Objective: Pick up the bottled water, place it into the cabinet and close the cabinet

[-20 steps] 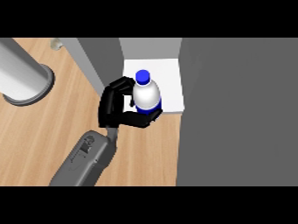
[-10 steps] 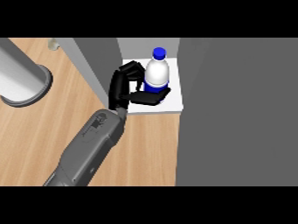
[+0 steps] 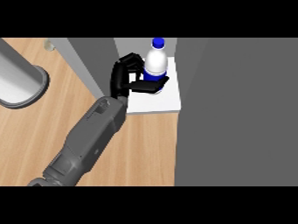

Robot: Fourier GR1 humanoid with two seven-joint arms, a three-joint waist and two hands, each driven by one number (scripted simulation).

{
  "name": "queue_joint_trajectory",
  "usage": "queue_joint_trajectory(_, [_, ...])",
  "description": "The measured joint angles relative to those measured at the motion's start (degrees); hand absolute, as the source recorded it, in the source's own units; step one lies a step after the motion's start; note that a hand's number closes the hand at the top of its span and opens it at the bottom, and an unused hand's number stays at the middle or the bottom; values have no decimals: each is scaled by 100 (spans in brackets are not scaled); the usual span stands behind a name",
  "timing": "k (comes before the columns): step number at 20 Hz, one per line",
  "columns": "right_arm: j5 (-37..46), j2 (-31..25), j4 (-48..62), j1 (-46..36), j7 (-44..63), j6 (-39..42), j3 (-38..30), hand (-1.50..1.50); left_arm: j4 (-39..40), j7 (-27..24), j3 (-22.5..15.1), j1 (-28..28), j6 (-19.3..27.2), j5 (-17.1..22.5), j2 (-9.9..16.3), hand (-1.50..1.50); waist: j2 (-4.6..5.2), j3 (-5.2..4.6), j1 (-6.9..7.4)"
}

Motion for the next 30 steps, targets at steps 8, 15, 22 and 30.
queue_joint_trajectory(8, [-92, -71, 18, -45, 5, 79, 17, -150, 1160, -411, 257, -875, 202, 26, 1, 150, 42, -1, -117])
queue_joint_trajectory(15, [-143, -31, 38, -118, 2, 97, 118, -150, 1973, -502, 289, -1416, 329, -157, 27, -150, 60, 0, -140])
queue_joint_trajectory(22, [-172, -10, 60, -192, -17, 176, 140, -150, 2409, -622, 404, -1663, 344, -177, 28, -150, 86, 0, -189])
queue_joint_trajectory(30, [-206, -56, 64, -296, 28, 114, 74, -150, 2292, -1187, 591, -1732, -81, -60, 8, -150, 73, -3, -146])
